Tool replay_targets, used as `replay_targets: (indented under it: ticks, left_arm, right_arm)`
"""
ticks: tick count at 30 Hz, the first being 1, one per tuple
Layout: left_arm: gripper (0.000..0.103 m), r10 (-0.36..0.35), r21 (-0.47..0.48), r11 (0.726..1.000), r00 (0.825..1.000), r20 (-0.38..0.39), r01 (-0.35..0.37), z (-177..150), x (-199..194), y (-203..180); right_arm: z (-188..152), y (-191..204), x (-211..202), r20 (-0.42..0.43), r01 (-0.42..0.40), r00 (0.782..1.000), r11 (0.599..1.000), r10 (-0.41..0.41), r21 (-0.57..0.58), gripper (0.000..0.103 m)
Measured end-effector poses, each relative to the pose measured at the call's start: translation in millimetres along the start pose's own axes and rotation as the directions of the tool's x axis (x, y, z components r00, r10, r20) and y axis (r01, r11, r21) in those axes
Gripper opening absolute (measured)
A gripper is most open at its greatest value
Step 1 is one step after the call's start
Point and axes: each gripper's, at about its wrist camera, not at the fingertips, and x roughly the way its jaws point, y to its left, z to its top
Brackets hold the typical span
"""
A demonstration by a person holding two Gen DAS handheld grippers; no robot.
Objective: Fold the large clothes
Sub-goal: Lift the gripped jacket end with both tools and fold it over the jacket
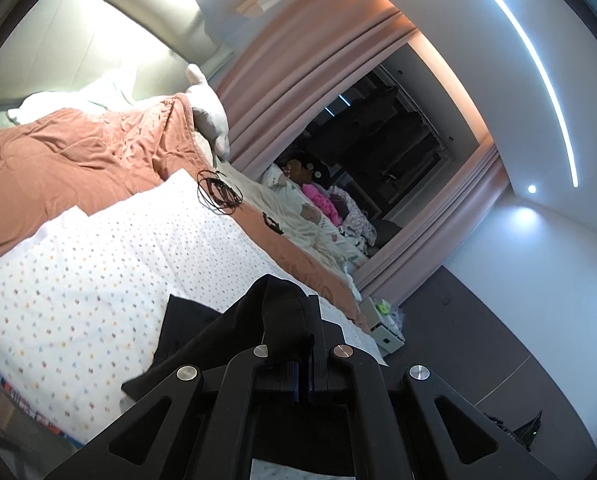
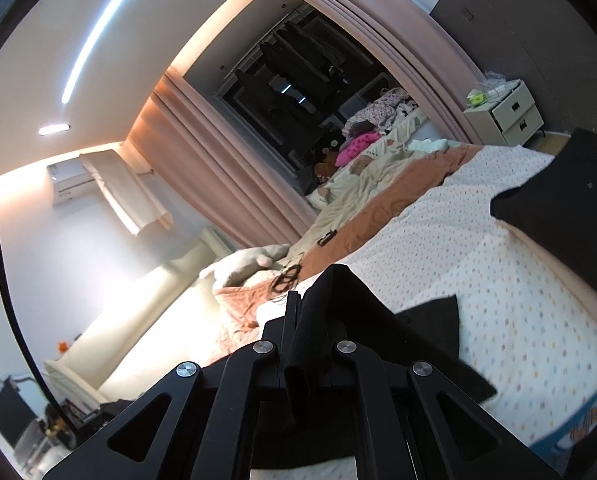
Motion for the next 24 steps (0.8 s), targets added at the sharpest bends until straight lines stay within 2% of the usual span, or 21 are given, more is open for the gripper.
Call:
replay_targets:
  ticks: [6, 12, 19, 24]
  left_arm:
    - [0.002, 0.042, 0.009, 0.999, 0.999, -0.014, -0.042, 29, 57, 6]
    - [0.002, 0.08, 0.013, 0.997, 0.995, -0.055, -0.079, 44, 113, 21]
    - [0.002, 0.137, 0.005, 0.99, 0.983, -0.125, -0.138, 41, 184, 51]
    - [0.002, 0.184, -0.008, 0.982, 0.966, -0.184, -0.188, 26, 235, 82]
  right_arm:
    - [23, 2, 54, -0.004, 0.033, 0.999, 0.999, -0.033, -0.032, 0.004]
    - [35, -12, 104, -0.026, 0.06, 0.998, 0.998, -0.061, -0.027, 0.004]
    - [35, -42, 163, -0.077, 0.121, 0.99, 0.993, -0.121, -0.011, 0.004]
    - [23, -72, 201, -0.13, 0.175, 0.976, 0.985, -0.174, 0.001, 0.004]
